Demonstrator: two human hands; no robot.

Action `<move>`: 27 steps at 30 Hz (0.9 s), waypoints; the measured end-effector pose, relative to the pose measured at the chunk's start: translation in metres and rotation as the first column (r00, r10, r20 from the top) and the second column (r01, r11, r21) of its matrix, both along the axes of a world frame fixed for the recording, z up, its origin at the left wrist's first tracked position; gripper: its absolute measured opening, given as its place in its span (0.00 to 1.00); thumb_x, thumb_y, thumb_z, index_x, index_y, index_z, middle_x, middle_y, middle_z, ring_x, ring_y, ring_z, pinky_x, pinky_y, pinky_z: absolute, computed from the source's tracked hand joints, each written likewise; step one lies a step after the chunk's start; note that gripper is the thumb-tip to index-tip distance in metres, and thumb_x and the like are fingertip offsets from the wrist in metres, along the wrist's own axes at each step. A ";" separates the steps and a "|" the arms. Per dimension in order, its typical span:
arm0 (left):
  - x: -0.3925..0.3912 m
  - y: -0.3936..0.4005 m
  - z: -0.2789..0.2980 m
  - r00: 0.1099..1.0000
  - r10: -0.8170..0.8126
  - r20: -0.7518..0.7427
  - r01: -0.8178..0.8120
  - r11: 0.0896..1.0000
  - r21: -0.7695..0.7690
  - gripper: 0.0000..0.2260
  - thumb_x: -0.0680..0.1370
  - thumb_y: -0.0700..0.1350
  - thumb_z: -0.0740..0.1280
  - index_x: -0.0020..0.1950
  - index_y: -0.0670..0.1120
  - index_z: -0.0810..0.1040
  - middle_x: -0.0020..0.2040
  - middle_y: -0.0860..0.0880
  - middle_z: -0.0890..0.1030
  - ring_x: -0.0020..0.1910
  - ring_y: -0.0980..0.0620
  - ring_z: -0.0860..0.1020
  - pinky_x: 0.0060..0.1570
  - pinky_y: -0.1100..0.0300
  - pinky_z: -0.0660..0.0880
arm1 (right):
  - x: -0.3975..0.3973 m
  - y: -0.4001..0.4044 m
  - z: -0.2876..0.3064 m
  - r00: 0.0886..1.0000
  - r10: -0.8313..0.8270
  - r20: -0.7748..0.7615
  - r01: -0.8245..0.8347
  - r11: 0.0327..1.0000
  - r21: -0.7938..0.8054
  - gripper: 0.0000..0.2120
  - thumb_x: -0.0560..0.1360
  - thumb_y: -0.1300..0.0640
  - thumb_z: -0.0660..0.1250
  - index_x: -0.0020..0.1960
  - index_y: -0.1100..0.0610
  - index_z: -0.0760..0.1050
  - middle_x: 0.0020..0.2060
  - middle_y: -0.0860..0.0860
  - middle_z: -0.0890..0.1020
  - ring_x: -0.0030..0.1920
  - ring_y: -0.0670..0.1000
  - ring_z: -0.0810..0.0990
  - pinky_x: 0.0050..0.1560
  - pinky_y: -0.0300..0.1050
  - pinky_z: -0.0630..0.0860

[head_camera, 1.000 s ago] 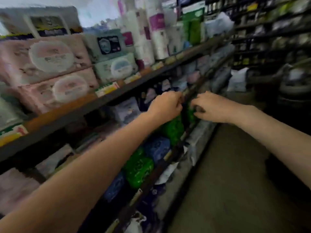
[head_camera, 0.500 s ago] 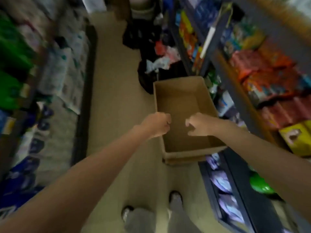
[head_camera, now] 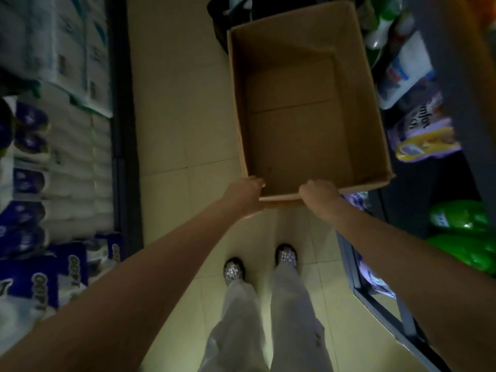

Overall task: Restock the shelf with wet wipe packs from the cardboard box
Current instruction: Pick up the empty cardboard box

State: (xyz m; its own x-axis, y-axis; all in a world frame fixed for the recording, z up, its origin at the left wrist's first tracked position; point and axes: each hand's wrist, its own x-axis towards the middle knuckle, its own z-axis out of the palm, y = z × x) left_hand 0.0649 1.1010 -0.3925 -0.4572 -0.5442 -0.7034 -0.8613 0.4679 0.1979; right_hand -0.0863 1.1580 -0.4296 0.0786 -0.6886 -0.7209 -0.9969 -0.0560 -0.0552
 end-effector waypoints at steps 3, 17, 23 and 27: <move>-0.003 -0.024 0.018 0.977 -0.174 0.122 0.180 0.983 -0.038 0.30 0.75 0.50 0.66 0.73 0.45 0.59 0.72 0.45 0.64 0.70 0.44 0.64 0.68 0.46 0.60 | 0.022 -0.040 0.045 0.987 0.068 0.144 -0.064 0.997 -0.034 0.12 0.79 0.59 0.57 0.58 0.58 0.75 0.53 0.55 0.78 0.53 0.56 0.78 0.46 0.48 0.71; 0.079 -0.355 0.260 0.986 -0.127 -0.107 0.078 0.924 -0.374 0.26 0.69 0.52 0.72 0.65 0.47 0.72 0.59 0.45 0.79 0.59 0.44 0.76 0.57 0.54 0.72 | 0.093 -0.384 0.310 0.963 0.157 0.221 -0.091 0.955 -0.283 0.04 0.74 0.58 0.65 0.47 0.58 0.74 0.44 0.56 0.77 0.45 0.54 0.76 0.34 0.42 0.66; 0.138 -0.538 0.326 0.978 -0.067 -0.196 -0.038 0.873 -0.487 0.19 0.72 0.55 0.69 0.59 0.49 0.73 0.57 0.49 0.77 0.60 0.47 0.73 0.60 0.49 0.64 | 0.148 -0.563 0.372 0.982 0.142 0.123 -0.071 0.886 -0.458 0.24 0.71 0.54 0.71 0.63 0.58 0.69 0.60 0.55 0.74 0.59 0.55 0.73 0.56 0.48 0.72; 0.156 -0.647 0.358 0.980 -0.115 -0.162 -0.018 0.759 -0.651 0.16 0.72 0.53 0.69 0.57 0.50 0.72 0.57 0.49 0.77 0.61 0.46 0.70 0.64 0.47 0.61 | 0.170 -0.662 0.391 0.992 0.119 -0.046 -0.122 0.781 -0.612 0.26 0.73 0.56 0.67 0.68 0.56 0.61 0.63 0.54 0.69 0.64 0.57 0.67 0.62 0.53 0.65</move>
